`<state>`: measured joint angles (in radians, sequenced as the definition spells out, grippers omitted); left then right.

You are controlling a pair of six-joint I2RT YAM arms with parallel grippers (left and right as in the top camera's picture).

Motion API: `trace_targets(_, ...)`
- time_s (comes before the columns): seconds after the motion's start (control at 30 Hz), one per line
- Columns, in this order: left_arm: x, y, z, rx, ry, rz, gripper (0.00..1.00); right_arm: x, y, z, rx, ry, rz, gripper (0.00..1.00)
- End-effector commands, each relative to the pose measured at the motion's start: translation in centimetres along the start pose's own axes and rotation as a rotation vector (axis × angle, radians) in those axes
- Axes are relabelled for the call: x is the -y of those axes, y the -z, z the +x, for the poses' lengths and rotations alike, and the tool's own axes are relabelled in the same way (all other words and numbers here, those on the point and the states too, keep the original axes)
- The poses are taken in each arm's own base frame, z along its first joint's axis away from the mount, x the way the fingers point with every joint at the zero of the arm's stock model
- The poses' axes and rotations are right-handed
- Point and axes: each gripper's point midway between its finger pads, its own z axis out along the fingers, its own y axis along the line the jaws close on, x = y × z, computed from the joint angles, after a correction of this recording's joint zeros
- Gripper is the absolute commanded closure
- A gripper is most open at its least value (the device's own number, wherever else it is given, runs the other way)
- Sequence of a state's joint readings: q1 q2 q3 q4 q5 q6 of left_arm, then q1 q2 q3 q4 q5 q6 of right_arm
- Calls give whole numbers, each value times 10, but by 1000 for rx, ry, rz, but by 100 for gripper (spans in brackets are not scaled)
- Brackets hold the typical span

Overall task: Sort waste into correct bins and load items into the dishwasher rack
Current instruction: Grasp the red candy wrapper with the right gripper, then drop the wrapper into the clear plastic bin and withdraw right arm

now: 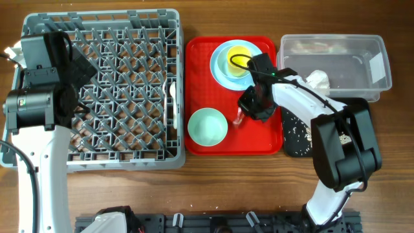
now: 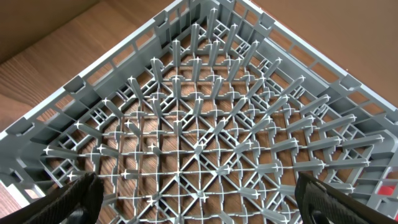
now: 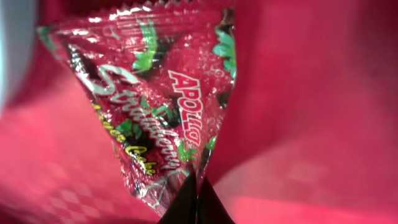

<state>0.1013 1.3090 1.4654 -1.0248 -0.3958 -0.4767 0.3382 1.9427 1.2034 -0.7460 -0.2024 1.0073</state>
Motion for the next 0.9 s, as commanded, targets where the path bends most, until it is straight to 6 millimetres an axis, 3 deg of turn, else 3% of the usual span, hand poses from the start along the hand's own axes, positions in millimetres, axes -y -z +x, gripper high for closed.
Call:
trace_targets(0.0, -3, 2, -5, 17, 20, -6, 0, 31, -10, 9, -26, 122, 117, 96)
trace_targets(0.07, -3, 2, -5, 17, 20, -6, 0, 13, 19, 6, 28, 207, 37, 96)
trace_targets(0.17, -3, 2, -5, 17, 20, -6, 0, -17, 120, -11, 275, 344, -160, 96)
trace_targets(0.23, -3, 2, -5, 17, 20, -6, 0, 1, 187, -39, 502, 295, -200, 96)
trace_targets(0.27, -3, 2, -5, 17, 20, -6, 0, 21, 217, -56, 614, 234, -188, 96)
trace_targets(0.33, -3, 2, -5, 17, 20, -6, 0, 68, 257, -88, 776, 83, -124, 96)
trace_targets(0.37, -3, 2, -5, 17, 20, -6, 0, 89, 263, -103, 815, 13, -79, 96)
trace_targets(0.43, -3, 2, -5, 17, 20, -6, 0, 106, 259, -126, 826, -54, -43, 96)
trace_targets(0.53, -3, 2, -5, 17, 20, -6, 0, 105, 228, -172, 820, -56, -10, 94)
trace_targets(0.57, -3, 2, -5, 17, 20, -6, 0, 101, 212, -186, 810, -22, 7, 31)
trace_targets(0.6, -3, 2, -5, 17, 20, -6, 0, 100, 196, -195, 792, 19, 37, 0)
trace_targets(0.67, -3, 2, -5, 17, 20, -6, 0, 98, 194, -198, 794, 99, 67, 0)
trace_targets(0.73, -3, 2, -5, 17, 20, -6, 0, 92, 229, -191, 860, 133, 38, 0)
trace_targets(0.77, -3, 2, -5, 17, 20, -6, 0, 88, 251, -178, 887, 173, 2, 0)
trace_targets(0.8, -3, 2, -5, 17, 20, -6, 0, 84, 274, -160, 912, 231, -45, 0)
trace_targets(0.87, -3, 2, -5, 17, 20, -6, 0, 82, 328, -90, 947, 321, -209, 0)
